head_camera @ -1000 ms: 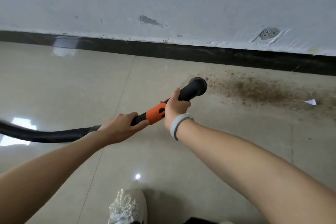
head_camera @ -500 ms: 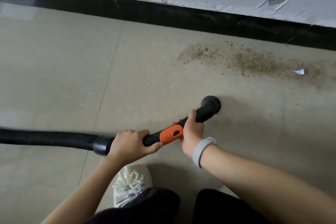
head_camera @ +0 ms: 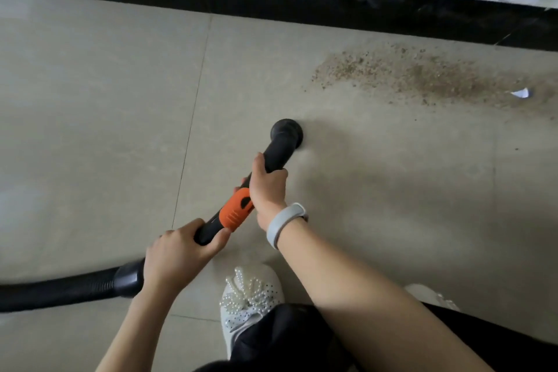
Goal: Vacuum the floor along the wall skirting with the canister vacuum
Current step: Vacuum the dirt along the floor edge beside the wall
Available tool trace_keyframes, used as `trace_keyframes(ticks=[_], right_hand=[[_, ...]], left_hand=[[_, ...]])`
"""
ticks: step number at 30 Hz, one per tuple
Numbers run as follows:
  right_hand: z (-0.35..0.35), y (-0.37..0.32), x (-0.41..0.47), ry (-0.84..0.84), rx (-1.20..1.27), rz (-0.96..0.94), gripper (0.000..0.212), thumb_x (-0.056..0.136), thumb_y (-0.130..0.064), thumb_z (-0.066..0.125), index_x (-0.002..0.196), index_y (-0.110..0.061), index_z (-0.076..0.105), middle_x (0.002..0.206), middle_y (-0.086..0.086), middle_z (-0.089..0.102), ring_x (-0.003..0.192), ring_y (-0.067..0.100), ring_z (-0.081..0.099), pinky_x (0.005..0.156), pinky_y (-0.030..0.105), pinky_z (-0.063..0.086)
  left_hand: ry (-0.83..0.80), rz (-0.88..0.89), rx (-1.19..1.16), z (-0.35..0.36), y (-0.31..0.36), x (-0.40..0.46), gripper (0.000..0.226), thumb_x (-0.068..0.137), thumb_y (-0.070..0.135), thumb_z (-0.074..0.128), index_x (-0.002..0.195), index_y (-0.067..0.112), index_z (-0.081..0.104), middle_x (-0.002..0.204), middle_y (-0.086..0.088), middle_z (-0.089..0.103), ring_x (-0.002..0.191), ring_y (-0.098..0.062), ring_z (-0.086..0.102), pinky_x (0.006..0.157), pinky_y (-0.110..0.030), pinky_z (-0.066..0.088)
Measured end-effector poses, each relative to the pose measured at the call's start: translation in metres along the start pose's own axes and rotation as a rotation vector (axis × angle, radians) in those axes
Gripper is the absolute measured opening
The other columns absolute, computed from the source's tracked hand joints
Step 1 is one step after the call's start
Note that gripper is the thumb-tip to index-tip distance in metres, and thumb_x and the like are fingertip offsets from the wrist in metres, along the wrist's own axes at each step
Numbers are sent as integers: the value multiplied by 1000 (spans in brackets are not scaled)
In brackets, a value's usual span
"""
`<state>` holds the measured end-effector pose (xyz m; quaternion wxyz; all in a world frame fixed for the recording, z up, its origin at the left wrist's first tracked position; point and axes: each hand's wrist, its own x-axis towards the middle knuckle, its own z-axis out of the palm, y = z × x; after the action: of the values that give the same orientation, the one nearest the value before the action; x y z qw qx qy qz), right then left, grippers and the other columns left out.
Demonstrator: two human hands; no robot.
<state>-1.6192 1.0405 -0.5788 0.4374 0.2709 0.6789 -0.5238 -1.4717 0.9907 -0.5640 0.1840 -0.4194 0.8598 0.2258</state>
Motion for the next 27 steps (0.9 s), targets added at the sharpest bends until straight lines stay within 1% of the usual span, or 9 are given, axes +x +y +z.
trace_keyframes(ticks=[2, 4, 9, 11, 14, 20, 23, 25, 27], right_hand=[[-22, -4, 7, 74, 84, 9, 44, 94, -39, 50, 115, -2, 39, 87, 17, 65, 72, 34, 65, 79, 45, 56], [-47, -14, 18, 183, 136, -8, 46, 94, -41, 51, 115, -1, 43, 77, 13, 64, 67, 32, 65, 76, 44, 57], [-73, -46, 41, 326, 92, -72, 59, 91, -50, 46, 121, 2, 46, 109, 21, 66, 91, 38, 66, 86, 46, 54], [-71, -59, 43, 337, 21, -95, 58, 95, -47, 43, 126, 2, 41, 120, 21, 61, 101, 39, 62, 90, 40, 50], [-56, -74, 45, 279, -122, -130, 54, 100, -38, 39, 133, 4, 31, 134, 20, 50, 118, 36, 52, 89, 34, 39], [0, -85, 37, 74, -252, -162, 54, 98, -41, 42, 130, 1, 29, 128, 21, 54, 113, 37, 55, 96, 41, 42], [8, -74, 33, -81, -71, -134, 46, 94, -34, 51, 126, -5, 33, 102, 14, 62, 90, 33, 62, 93, 44, 48], [8, -57, 27, -229, 199, -65, 33, 90, -25, 59, 113, -10, 40, 75, 8, 57, 62, 25, 58, 76, 42, 55], [5, -38, 19, -309, 353, -3, 22, 90, -23, 61, 98, -12, 43, 67, 7, 50, 52, 21, 51, 59, 34, 53]], left_hand=[[-26, 90, 85, 1, 19, 9, 61, 59, 82, 27, 62, 23, 42, 52, 5, 50, 60, -24, 51, 54, -30, 32], [-33, 183, 156, 4, 43, 22, 67, 54, 85, 17, 63, 23, 41, 51, 6, 47, 60, -21, 52, 54, -29, 33], [-34, 248, 128, 9, 96, 49, 57, 74, 77, 38, 64, 21, 42, 55, 6, 45, 70, -24, 59, 59, -29, 36], [6, 217, 66, 9, 99, 48, 57, 76, 75, 40, 62, 20, 38, 54, 6, 45, 69, -27, 59, 58, -30, 35], [77, 158, -22, 5, 82, 41, 49, 79, 68, 47, 68, 21, 44, 55, 6, 46, 69, -30, 60, 57, -31, 33], [215, 3, 2, -4, 43, 41, 48, 77, 64, 54, 77, 17, 50, 55, 1, 45, 70, -36, 60, 60, -33, 34], [222, -43, -78, -3, 36, 40, 44, 79, 58, 59, 70, 15, 51, 51, -1, 47, 60, -33, 52, 58, -34, 36], [216, -62, -109, -3, 36, 38, 43, 79, 56, 59, 67, 17, 49, 51, -1, 47, 59, -32, 49, 59, -34, 36], [201, -83, -114, 1, 38, 30, 42, 79, 56, 58, 65, 18, 47, 51, 0, 46, 60, -33, 52, 59, -33, 36]])
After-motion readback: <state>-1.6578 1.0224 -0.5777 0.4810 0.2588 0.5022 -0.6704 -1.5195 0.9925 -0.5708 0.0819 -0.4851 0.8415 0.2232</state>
